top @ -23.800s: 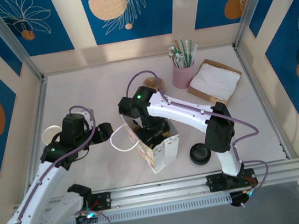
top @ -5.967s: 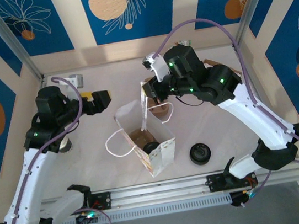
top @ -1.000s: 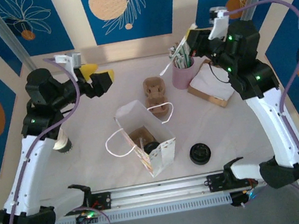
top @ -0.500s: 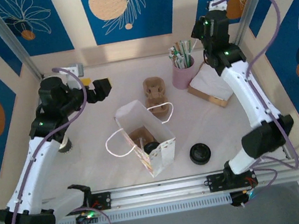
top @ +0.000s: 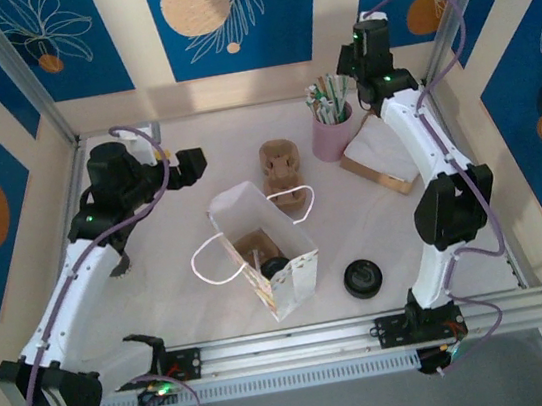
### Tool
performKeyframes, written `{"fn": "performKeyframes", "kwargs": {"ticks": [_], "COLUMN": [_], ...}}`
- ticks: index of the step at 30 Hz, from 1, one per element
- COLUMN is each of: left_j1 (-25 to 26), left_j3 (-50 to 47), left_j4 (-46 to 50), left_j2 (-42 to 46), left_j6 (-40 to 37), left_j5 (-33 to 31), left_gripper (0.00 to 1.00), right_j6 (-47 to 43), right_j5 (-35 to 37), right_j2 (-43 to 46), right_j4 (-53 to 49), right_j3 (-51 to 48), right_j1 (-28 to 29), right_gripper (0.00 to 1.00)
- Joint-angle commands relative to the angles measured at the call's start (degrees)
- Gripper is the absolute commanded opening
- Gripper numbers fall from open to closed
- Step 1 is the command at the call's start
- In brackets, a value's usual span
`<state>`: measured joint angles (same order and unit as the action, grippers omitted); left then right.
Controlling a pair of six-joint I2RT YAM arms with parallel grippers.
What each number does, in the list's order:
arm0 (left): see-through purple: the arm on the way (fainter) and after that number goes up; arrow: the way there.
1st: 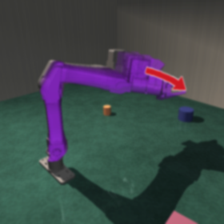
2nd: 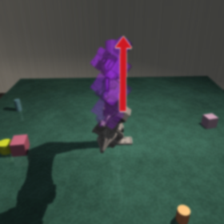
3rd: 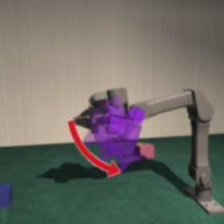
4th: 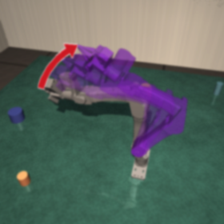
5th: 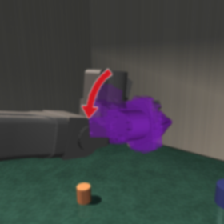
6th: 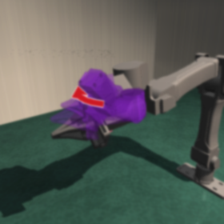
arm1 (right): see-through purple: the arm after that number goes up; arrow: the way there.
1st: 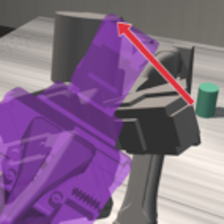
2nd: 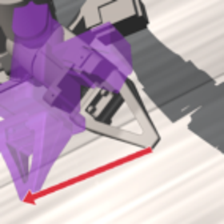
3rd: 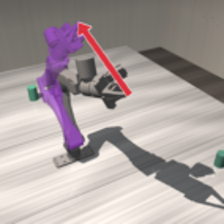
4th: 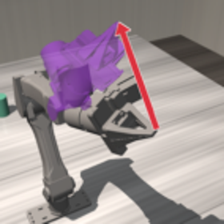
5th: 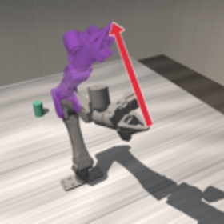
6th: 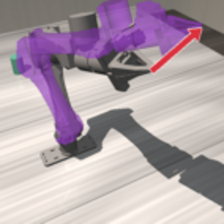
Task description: Pack the takeout coffee
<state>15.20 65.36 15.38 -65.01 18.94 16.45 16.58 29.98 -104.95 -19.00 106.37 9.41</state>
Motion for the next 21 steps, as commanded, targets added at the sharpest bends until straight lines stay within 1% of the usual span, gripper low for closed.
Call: {"fn": "performKeyframes", "kwargs": {"ticks": [1, 3, 4, 8, 11, 18, 21], "left_j1": [-1.03, -1.15, -1.22, -1.48, -1.66, -2.0, -2.17], "left_j3": [-0.64, -0.9, -1.04, -1.43, -1.49, -0.95, -1.22], "left_j4": [-2.87, -3.26, -3.42, -3.86, -3.47, -1.3, -1.24], "left_j2": [-0.27, -0.36, -0.42, -0.73, -0.99, -2.3, -2.71], "left_j6": [-0.07, 0.12, 0.22, 0.57, 0.66, 0.92, 1.36], "left_j5": [1.16, 1.54, 1.7, 2.1, 2.28, 0.61, 0.76], "left_gripper": [1.0, 1.0, 1.0, 1.0, 1.0, 1.0, 1.0], "right_j6": [0.79, 1.0, 0.91, 0.3, -0.29, 0.99, 2.64], "right_j5": [-3.0, -4.83, -5.94, -10.14, -11.72, -13.1, -15.14], "right_j2": [-0.04, -0.7, -1.38, -4.98, -4.95, 2.32, 6.05], "right_j4": [-1.05, -2.1, -2.94, -10.19, -16.38, -29.23, -33.55], "right_j3": [-1.23, -1.65, -1.61, 3.1, 6.66, 9.35, 7.49], "right_j1": [0.43, 0.39, 0.39, 0.21, 0.43, -0.88, -2.74], "right_gripper": [0.0, 0.0, 0.02, 0.31, 0.46, 0.73, 0.79]}}
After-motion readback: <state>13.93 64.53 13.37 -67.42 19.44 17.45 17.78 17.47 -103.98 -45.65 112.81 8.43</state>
